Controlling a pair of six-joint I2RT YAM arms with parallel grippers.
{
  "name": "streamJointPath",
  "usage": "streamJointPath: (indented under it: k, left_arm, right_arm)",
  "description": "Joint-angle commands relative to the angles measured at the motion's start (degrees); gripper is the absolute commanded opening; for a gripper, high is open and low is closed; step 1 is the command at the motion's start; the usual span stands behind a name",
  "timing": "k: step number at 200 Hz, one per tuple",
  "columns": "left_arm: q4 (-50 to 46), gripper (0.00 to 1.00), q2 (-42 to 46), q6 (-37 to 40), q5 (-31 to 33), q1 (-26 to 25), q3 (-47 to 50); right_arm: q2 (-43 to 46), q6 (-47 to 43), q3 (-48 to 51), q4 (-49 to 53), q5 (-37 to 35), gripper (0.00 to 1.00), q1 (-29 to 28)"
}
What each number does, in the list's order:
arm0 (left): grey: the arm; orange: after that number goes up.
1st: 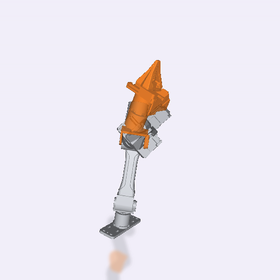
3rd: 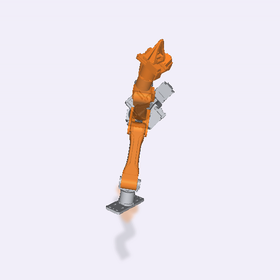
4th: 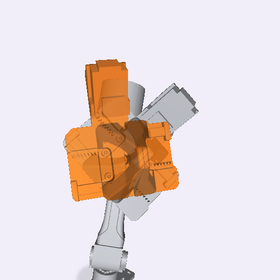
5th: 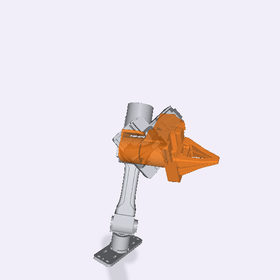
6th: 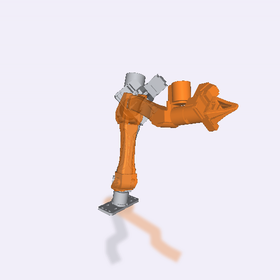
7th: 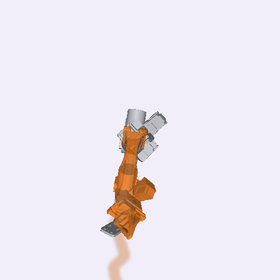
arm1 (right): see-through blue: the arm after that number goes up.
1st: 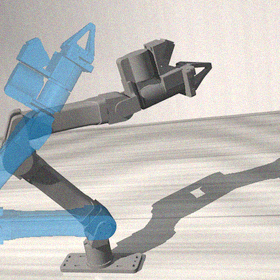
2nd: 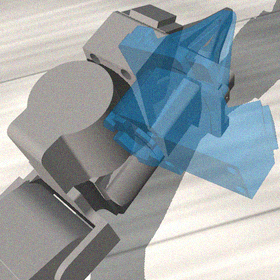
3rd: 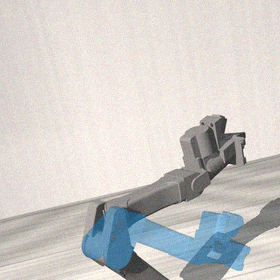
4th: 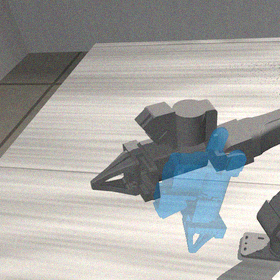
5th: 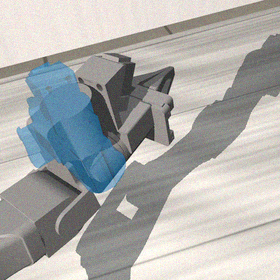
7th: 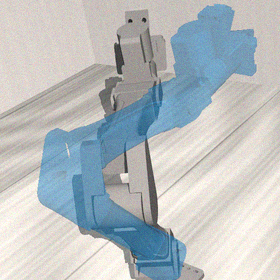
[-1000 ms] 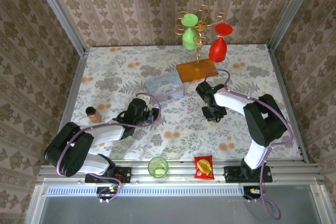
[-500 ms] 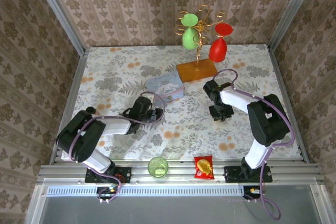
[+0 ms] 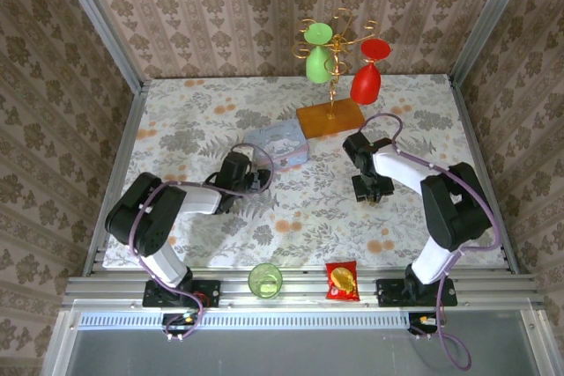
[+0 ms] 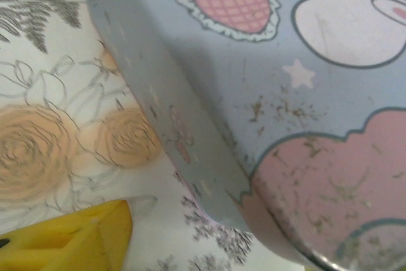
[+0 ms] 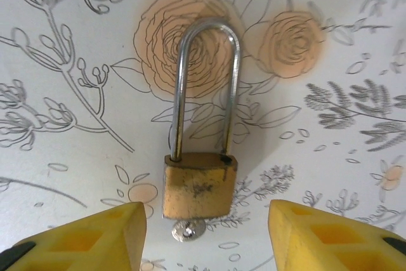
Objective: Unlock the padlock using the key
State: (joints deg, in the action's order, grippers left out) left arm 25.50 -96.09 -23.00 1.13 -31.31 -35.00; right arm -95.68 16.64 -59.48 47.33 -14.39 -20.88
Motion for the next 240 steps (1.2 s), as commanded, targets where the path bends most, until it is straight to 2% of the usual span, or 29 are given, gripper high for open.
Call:
streamJointPath:
  k: [1, 34, 69, 73, 77, 79, 94, 100, 109, 119, 132, 143, 153, 164, 184, 189, 200, 220, 234, 240]
  left_arm:
    - [-2.0, 0.69, -2.6, 0.0, -0.9, 3.6, -3.2]
    - [-5.1, 0.69, -2.1, 2.1, -2.0, 4.8, -5.5]
    - [-1.1, 0.69, 6.3, -0.2, -1.1, 4.7, 2.2]
    - [-1.7, 0.69, 8.2, -0.1, -0.5, 4.7, 2.9]
    - [-2.5, 0.69, 10.1, 0.0, 0.2, 4.8, 3.5]
    - [-3.0, 0.69, 11.5, 0.2, 0.5, 4.8, 3.8]
    - [-8.4, 0.7, 21.7, 2.1, 3.7, 4.8, 5.2]
    - [-11.4, 0.71, 25.8, 3.1, 5.1, 7.0, 5.1]
    - [-16.0, 0.8, 31.4, 4.9, 7.9, 8.1, 4.6]
    - [-19.7, 0.99, 36.3, 7.1, 11.5, 9.6, 4.1]
    - [-20.1, 1.0, 39.0, 14.3, 14.0, 12.2, 4.6]
    - [-17.8, 1.0, 38.8, 21.2, 18.4, 14.1, 6.1]
    - [-12.5, 1.0, 37.0, 23.9, 22.7, 16.9, 8.9]
    - [-6.6, 1.0, 33.8, 23.9, 20.0, 21.5, 11.6]
    - [5.2, 1.0, 25.6, 24.1, 18.6, 25.2, 14.3]
    - [4.4, 1.0, 24.4, 24.0, 18.8, 25.8, 13.5]
    - [7.0, 1.0, 22.4, 24.3, 16.4, 27.1, 13.0]
    - [21.3, 1.0, 17.7, 20.8, 10.9, 31.3, 15.4]
    - [24.0, 1.0, 12.8, 20.6, 7.4, 33.2, 13.7]
    - [21.4, 1.0, 12.9, 21.2, 7.0, 32.5, 12.2]
  right_arm:
    - [4.5, 0.3, 0.6, -0.3, -2.4, 0.56, 0.2]
    - [10.1, 1.2, 2.0, -3.1, -3.8, 0.57, 0.2]
    - [20.4, 2.8, 6.4, -11.5, -8.9, 0.67, 0.6]
    - [21.7, 3.1, 6.9, -12.7, -9.8, 0.69, 0.8]
    - [23.0, 3.3, 7.5, -14.0, -10.7, 0.93, 1.1]
    - [23.7, 3.4, 8.0, -14.6, -11.2, 0.98, 1.2]
    - [28.7, 3.1, 12.0, -21.7, -13.4, 1.0, 3.3]
    - [30.4, 2.7, 13.7, -24.3, -13.1, 1.0, 4.7]
    - [32.8, 1.7, 16.6, -28.7, -13.0, 1.0, 7.3]
    - [35.0, -0.5, 21.0, -35.3, -13.1, 1.0, 9.9]
    - [37.9, -5.1, 28.4, -47.4, -13.0, 1.0, 12.4]
    - [39.1, -7.8, 34.8, -59.0, -12.8, 1.0, 14.3]
    - [39.2, -8.8, 40.2, -68.5, -12.9, 1.0, 15.4]
    - [37.4, -7.8, 44.2, -78.0, -12.8, 1.0, 16.8]
    - [32.3, -6.0, 44.8, -82.9, -11.8, 1.0, 19.2]
    - [31.2, -5.8, 44.3, -83.1, -11.8, 1.0, 19.3]
    - [29.0, -7.2, 44.4, -87.5, -8.6, 1.0, 20.0]
    - [24.3, -8.7, 44.5, -94.9, -4.0, 1.0, 20.0]
    - [20.8, -9.9, 43.1, -96.9, -1.8, 1.0, 20.0]
    - [19.0, -10.2, 42.5, -98.0, -1.5, 1.0, 20.0]
